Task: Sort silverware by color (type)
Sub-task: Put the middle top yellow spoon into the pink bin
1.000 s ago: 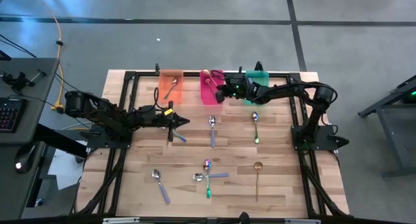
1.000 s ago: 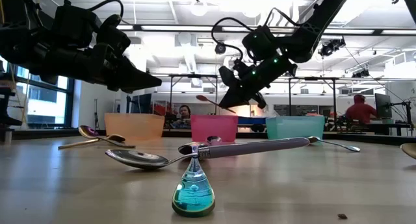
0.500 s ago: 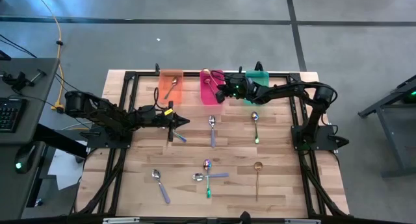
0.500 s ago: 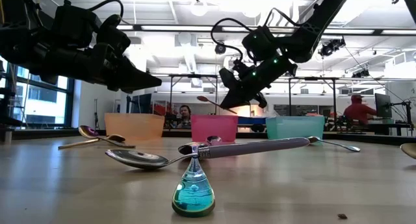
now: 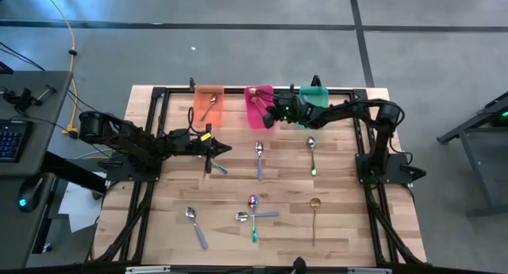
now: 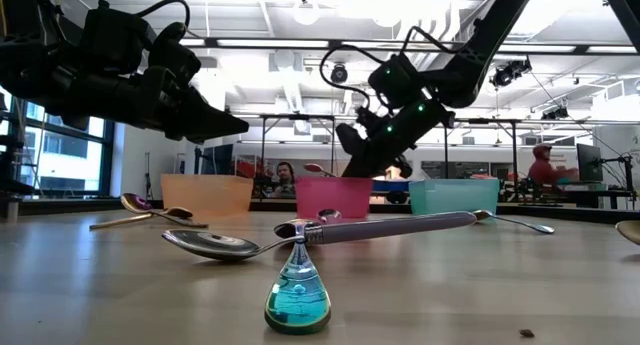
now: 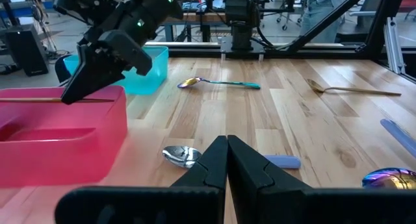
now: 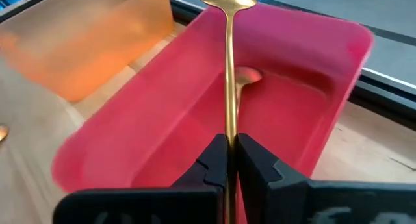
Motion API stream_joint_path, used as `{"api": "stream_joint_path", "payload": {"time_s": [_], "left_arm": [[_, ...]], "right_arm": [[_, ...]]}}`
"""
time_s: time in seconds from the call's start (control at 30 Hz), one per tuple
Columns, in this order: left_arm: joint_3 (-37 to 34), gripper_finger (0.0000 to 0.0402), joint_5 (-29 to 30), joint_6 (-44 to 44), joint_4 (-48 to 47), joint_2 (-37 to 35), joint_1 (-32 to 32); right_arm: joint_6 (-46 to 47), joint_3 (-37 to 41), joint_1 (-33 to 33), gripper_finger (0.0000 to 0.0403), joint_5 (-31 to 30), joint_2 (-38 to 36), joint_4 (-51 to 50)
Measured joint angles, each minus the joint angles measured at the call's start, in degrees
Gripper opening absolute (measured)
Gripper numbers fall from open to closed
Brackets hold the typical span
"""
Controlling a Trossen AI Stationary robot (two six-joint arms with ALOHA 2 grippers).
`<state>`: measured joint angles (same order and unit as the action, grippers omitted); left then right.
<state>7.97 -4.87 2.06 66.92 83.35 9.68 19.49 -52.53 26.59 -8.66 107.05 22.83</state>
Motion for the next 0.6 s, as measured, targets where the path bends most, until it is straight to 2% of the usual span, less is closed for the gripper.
{"api": "stream_joint_path", "payload": {"time_s": [0.2,0.47,0.6], "left_arm": [[0.0,0.0,0.0,0.0,0.0,0.0,0.0],[0.0,0.0,0.0,0.1,-0.2,0.0,0.0],[0.0,0.0,0.0,0.1,-0.2,0.0,0.0]], "right_arm": [[1.2,0.0,0.2,0.001,0.1,0.1,-0.1],[1.0,0.0,0.2,0.0063,0.3,0.1,0.1],[-0.8,0.0,0.2,0.0074,0.3,-0.6,-0.2]]}}
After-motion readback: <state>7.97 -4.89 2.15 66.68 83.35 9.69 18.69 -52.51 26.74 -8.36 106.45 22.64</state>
